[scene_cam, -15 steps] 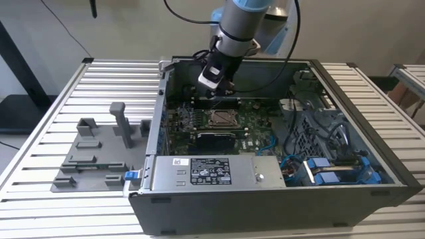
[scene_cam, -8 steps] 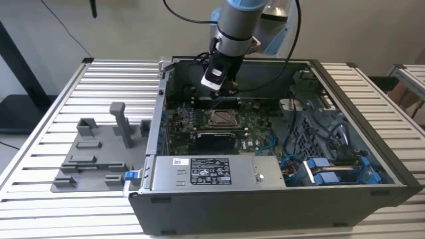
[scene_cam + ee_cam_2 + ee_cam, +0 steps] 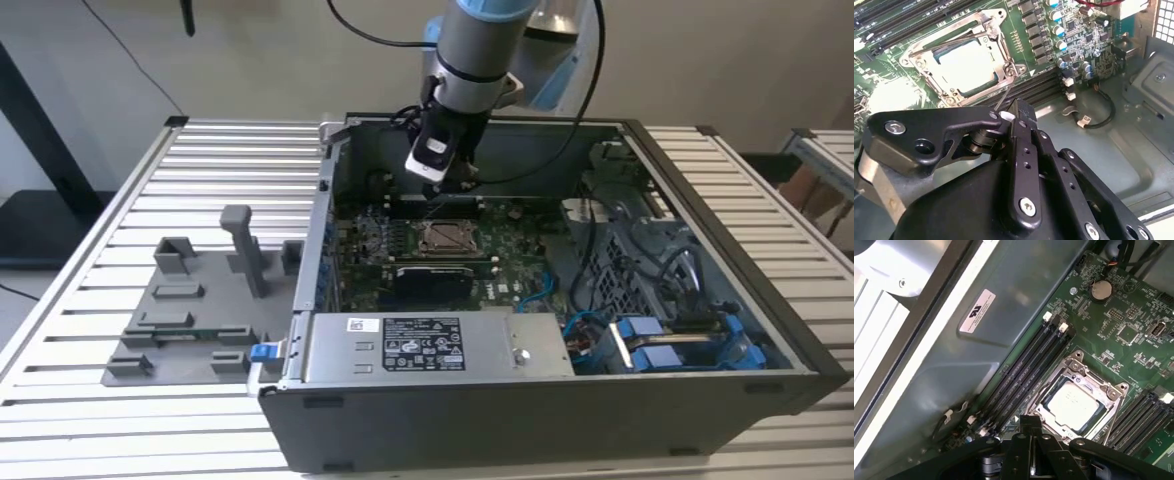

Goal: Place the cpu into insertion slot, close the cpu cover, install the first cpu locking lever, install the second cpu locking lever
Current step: 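Install the first cpu locking lever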

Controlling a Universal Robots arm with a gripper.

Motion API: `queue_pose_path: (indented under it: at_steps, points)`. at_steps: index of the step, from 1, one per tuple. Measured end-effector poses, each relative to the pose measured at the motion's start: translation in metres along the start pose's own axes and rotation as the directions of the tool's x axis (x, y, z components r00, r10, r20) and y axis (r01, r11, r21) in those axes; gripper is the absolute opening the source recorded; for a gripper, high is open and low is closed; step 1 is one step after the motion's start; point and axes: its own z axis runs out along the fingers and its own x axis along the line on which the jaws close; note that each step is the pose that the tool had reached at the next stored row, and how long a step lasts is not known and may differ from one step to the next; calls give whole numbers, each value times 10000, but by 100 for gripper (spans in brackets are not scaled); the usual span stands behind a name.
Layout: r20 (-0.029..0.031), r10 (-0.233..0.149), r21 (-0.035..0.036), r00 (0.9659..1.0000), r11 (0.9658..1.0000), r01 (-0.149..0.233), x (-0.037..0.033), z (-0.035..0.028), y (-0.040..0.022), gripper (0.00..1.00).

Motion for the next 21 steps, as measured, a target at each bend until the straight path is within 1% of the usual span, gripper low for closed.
queue_pose_path:
  at_steps: [1, 2, 4, 6, 10, 12, 13, 21]
  points:
    - [-29, -4, -21, 10000, 10000, 4, 0, 0, 0, 11]
    - [-86, -11, -61, 10000, 10000, 10, 0, 0, 0, 11]
    - [-257, -35, -179, 9997, 9998, 30, 0, 0, 0, 11]
    - [-400, -58, -279, 9992, 9996, 47, 0, 0, 0, 11]
    - [-680, -111, -477, 9976, 9988, 79, 0, 1, 1, 11]
    - [-793, -137, -558, 9968, 9984, 93, 0, 1, 0, 11]
    - [-824, -143, -580, 9965, 9983, 95, 0, 1, 0, 11]
    - [-839, -147, -590, 9964, 9982, 97, 0, 0, 0, 11]
